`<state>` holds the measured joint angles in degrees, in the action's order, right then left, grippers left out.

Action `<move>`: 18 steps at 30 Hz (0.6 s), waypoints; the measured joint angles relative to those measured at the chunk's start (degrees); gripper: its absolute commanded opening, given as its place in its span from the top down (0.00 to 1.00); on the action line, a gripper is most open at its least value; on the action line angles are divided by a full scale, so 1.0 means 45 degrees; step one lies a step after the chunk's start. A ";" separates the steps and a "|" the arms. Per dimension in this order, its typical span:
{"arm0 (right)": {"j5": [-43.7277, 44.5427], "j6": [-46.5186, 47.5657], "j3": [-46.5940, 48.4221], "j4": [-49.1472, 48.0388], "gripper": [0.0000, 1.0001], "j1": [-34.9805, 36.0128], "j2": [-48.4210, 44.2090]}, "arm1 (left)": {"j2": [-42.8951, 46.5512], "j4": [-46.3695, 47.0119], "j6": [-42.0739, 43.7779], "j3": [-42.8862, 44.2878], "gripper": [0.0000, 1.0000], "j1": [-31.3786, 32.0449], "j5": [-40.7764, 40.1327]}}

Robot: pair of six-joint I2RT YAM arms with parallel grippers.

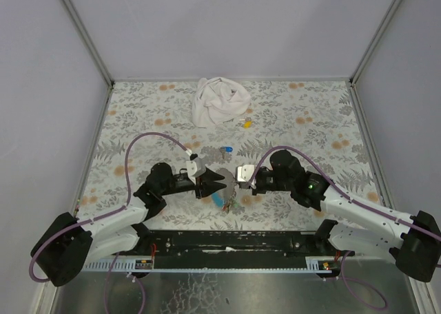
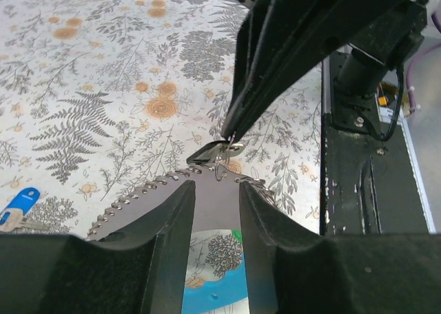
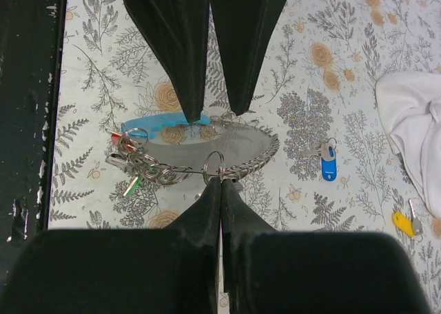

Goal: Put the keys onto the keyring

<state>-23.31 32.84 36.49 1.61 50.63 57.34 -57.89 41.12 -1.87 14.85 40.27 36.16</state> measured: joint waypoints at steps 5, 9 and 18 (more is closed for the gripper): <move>-0.0087 0.0136 0.0000 0.0121 1.00 0.0000 0.0000 | -0.0408 -0.0029 0.0957 0.0155 0.71 -0.0398 0.1574; -0.0087 0.0209 0.0000 0.0185 1.00 0.0000 0.0000 | -0.1200 -0.0209 0.1399 0.0631 0.72 -0.0466 0.2676; -0.0301 0.0277 0.0000 0.0253 1.00 0.0000 0.0000 | -0.2404 -0.0374 0.1807 0.1515 0.72 -0.0466 0.3648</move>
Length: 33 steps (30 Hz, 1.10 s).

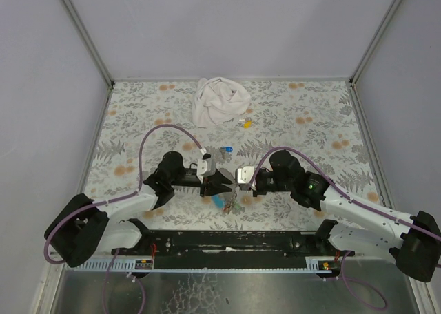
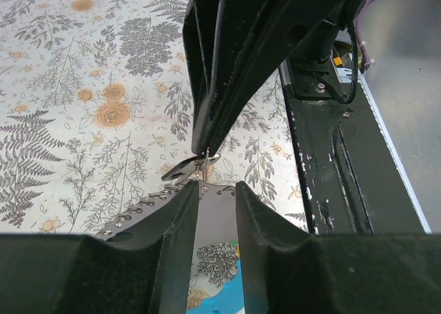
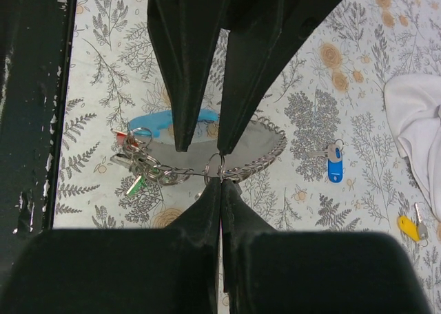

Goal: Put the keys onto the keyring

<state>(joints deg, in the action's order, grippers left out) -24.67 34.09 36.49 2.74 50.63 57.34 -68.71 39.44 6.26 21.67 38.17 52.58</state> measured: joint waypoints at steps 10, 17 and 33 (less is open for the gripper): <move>-0.0107 0.0000 0.0000 0.0102 1.00 0.0000 0.0000 | -0.0627 -0.0257 0.0175 0.0486 0.72 0.0000 0.0049; -0.0107 0.0000 0.0000 0.0102 1.00 0.0000 0.0000 | -0.1020 -0.0709 0.0291 0.0680 0.76 0.0000 0.0384; -0.0316 -0.0005 0.0000 0.0287 1.00 0.0000 -0.0005 | -0.1433 -0.0675 -0.0204 0.0908 1.00 0.0000 0.0500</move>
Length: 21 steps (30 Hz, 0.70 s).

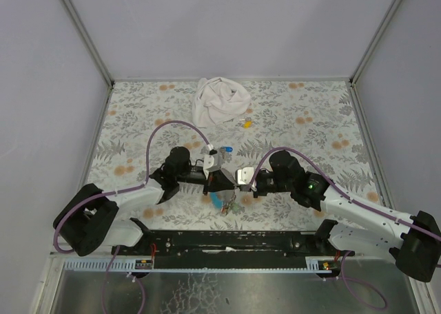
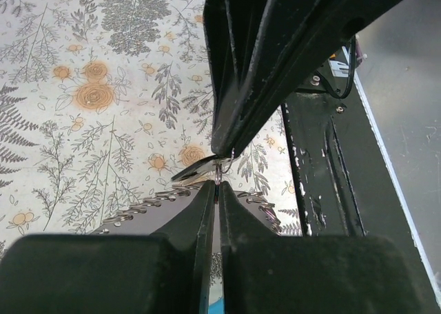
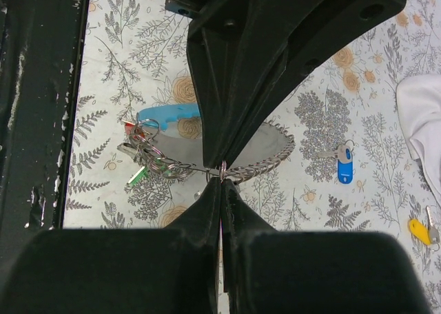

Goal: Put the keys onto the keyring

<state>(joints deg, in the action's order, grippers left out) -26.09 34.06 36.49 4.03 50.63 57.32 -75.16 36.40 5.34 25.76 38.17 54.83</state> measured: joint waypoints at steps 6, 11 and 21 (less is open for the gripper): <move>0.0219 -0.0024 0.0000 0.0053 1.00 0.0000 -0.0165 | 0.0097 0.0306 -0.0962 -0.0092 1.00 0.0015 -0.0952; 0.0413 -0.0131 0.0000 -0.0126 1.00 0.0000 -0.0403 | 0.0364 0.1462 -0.2671 -0.0554 1.00 0.0087 -0.2045; 0.0597 -0.0413 -0.0321 -0.0685 1.00 0.0010 -0.0418 | 0.0437 0.4027 -0.6125 -0.1860 1.00 0.0126 -0.3993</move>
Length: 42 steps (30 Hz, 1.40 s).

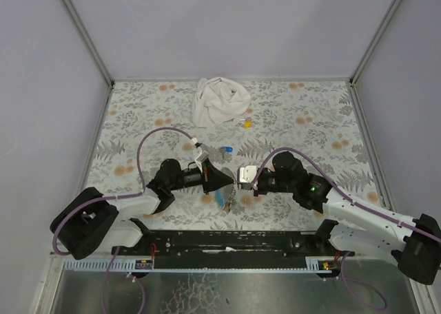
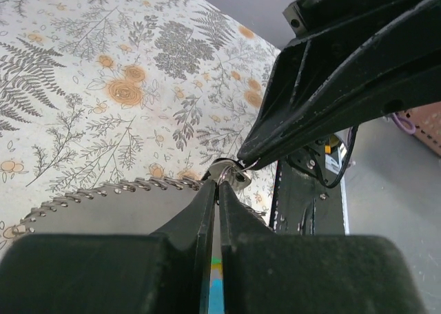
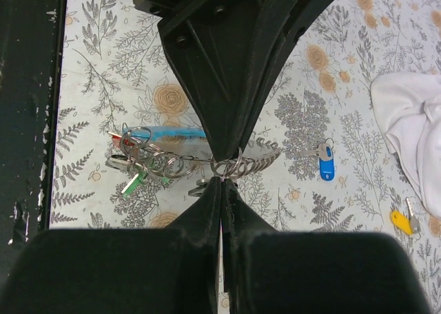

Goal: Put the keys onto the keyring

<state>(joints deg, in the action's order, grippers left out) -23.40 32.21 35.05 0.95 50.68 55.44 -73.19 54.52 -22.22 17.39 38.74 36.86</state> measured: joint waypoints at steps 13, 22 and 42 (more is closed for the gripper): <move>0.0447 -0.0238 -0.0403 -0.0801 1.00 0.0481 0.0233 | 0.0117 0.1394 -0.2263 -0.1093 1.00 0.0952 -0.3138; 0.0661 -0.0471 -0.0500 -0.1627 1.00 0.0573 0.0665 | -0.0238 0.3434 -0.3410 -0.1909 1.00 0.1642 -0.5333; 0.1452 -0.0214 -0.0437 -0.0355 1.00 0.0806 0.0112 | 0.2909 0.2312 -0.1535 -0.2574 0.70 0.1763 -0.5605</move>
<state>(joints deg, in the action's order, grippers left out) -16.86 31.24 33.08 -0.64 54.30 55.94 -60.10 64.93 -29.12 5.80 46.68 11.64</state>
